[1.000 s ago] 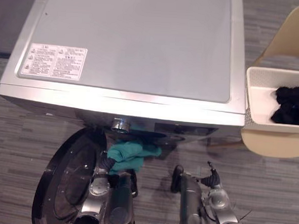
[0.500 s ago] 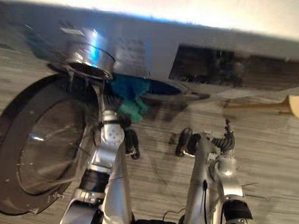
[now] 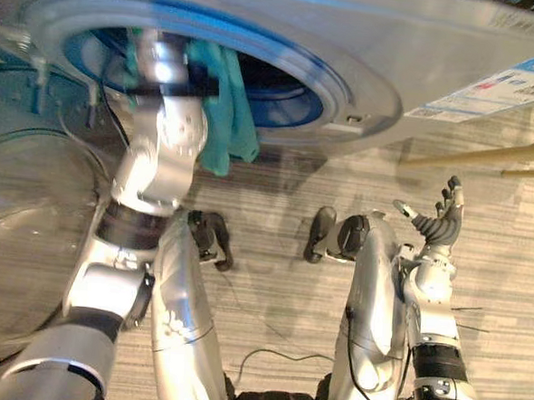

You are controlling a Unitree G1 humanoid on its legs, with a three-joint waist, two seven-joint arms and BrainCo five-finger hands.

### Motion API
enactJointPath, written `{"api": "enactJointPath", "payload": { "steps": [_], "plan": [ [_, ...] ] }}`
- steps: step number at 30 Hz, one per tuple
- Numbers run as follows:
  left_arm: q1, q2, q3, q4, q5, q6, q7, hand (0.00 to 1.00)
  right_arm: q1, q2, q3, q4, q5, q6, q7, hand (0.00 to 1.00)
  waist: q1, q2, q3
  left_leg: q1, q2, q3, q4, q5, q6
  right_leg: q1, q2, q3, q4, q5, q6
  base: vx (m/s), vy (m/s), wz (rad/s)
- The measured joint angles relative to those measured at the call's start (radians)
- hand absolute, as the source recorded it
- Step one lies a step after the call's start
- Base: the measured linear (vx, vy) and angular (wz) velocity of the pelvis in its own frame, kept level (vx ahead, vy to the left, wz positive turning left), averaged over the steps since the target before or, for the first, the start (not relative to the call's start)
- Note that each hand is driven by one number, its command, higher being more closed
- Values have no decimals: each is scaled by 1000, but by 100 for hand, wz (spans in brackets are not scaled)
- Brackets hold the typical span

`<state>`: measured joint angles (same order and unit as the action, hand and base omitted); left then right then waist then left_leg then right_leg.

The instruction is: Pick up the laundry basket with both hands and put the clothes into the washing machine.

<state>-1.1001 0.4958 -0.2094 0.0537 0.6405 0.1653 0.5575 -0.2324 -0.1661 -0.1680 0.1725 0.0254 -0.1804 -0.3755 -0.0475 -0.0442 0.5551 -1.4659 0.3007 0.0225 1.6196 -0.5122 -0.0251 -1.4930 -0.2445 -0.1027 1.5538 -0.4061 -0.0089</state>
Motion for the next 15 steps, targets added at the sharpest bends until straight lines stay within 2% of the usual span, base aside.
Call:
{"api": "enactJointPath", "payload": {
  "steps": [3, 6, 9, 14, 15],
  "plan": [
    [-210, 31, -80, 59, 0, 27, 38, 100, 4, 0, 9, -50, 1, -16, 10, 0, -15, -13, 4, -56, 12, -13, 19, 4, 6, -47, 9, -10, 6, 10, -15, 51, -15, -16],
    [-355, 40, -135, 112, 0, 31, 63, 100, 4, 3, 10, -84, 1, -38, 10, 0, -32, -15, 5, -99, 13, -22, 29, 4, 6, -84, 15, -14, 11, 10, -16, 69, -9, -11],
    [-409, 45, -172, 154, 0, 48, 74, 100, 4, 2, 9, -89, 1, -51, 10, 0, -36, -17, 4, -113, 15, -23, 30, 3, 6, -99, 16, -14, 10, 9, -10, 29, -5, -2],
    [-414, 56, -175, 216, 0, 51, 83, 100, 2, 0, 11, -106, 4, -59, 14, 0, -39, -17, 5, -142, 31, -25, 29, 2, -2, -124, 24, -21, -2, 20, -6, 19, -8, -9],
    [-413, 53, -176, 254, 0, 55, 80, 0, 2, 0, 11, -109, 4, -59, 16, 0, -43, -17, 5, -145, 31, -25, 30, 2, -2, -125, 24, -22, -3, 22, -4, 32, -4, -7]
  ]
}}
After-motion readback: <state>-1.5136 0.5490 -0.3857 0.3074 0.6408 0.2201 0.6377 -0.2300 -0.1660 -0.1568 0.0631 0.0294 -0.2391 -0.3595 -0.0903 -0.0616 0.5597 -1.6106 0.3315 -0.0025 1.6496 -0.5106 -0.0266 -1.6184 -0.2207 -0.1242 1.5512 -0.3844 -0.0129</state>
